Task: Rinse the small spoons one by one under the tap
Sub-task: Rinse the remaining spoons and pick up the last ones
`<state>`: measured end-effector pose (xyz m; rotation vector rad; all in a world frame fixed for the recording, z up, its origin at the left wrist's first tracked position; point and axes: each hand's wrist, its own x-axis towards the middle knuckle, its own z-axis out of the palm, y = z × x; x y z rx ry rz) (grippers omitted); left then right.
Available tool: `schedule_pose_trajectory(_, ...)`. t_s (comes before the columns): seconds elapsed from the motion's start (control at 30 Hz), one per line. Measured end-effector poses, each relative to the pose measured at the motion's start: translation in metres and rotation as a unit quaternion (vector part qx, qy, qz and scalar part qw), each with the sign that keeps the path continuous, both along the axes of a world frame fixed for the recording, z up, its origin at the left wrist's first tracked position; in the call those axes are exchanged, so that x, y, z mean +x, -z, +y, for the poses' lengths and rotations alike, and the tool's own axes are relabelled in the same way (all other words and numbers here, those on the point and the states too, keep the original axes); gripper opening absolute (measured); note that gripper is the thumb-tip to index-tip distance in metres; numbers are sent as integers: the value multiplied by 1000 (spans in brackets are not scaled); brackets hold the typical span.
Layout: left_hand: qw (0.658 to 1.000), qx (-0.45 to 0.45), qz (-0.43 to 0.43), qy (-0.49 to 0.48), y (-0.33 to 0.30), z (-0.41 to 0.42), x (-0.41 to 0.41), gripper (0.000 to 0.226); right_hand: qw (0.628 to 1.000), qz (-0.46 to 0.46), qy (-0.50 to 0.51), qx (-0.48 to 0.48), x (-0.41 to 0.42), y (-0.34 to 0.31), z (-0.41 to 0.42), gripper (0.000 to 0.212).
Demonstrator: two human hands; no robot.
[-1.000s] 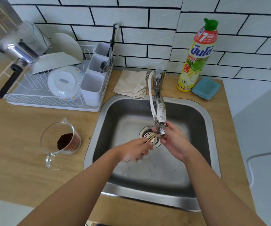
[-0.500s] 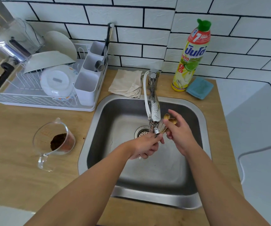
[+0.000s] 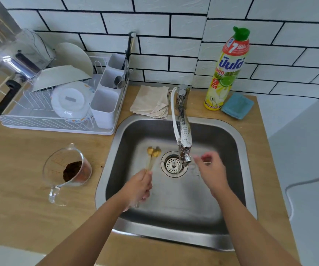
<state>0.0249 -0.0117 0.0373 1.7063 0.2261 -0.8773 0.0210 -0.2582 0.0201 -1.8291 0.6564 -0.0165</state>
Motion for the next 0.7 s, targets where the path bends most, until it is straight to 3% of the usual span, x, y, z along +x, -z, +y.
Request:
schedule_pose_trajectory(0.1,983,85,-159,10,0,2,-3,31,986,-99,26,-130,-9,-12,-9,29)
schedule_pose_trajectory(0.17,956,147,-255,7,3,-4,-7,29,970,-165,38,-172,-13,-20,-8,28)
schedule_pose_trajectory(0.23,935,192,-297,13,7,-9,-4,26,965,-171,37,-195,-17,-17,-5,25)
schedule_pose_trajectory(0.27,928,236,-281,72,8,-10,1,23,971,-137,8,-197,-19,-12,-5,21)
schedule_pose_trajectory(0.3,906,307,-229,179,5,-13,6,18,979,-46,-62,-188,-21,-8,-5,12)
schedule_pose_trajectory(0.33,864,366,-179,295,2,-15,9,17,967,78,-163,-181,-23,-1,-6,19)
schedule_pose_trajectory(0.37,803,426,-148,389,-2,-15,12,24,936,172,-246,-182,-26,3,-6,40)
schedule_pose_trajectory(0.4,766,454,-144,432,-3,-14,14,31,915,211,-283,-193,-28,8,-5,50)
schedule_pose_trajectory(0.43,767,456,-163,422,-1,-13,15,35,926,182,-262,-203,-27,7,-4,43)
schedule_pose_trajectory(0.5,849,398,-217,271,-2,-12,13,28,962,62,-157,-215,-26,0,-3,22)
schedule_pose_trajectory(0.53,896,337,-233,172,-1,-14,9,16,967,3,-102,-232,-25,0,-4,27)
schedule_pose_trajectory(0.57,917,289,-264,83,-1,-17,3,13,968,-52,-52,-240,-25,-1,-4,30)
schedule_pose_trajectory(0.6,916,279,-284,46,2,-18,2,17,967,-85,-28,-238,-26,-2,-3,29)
schedule_pose_trajectory(0.67,905,324,-234,148,4,-17,12,17,966,-59,-63,-245,-24,-6,-2,16)
schedule_pose_trajectory(0.7,890,363,-145,236,1,-16,17,27,955,39,-148,-252,-24,-5,-1,7)
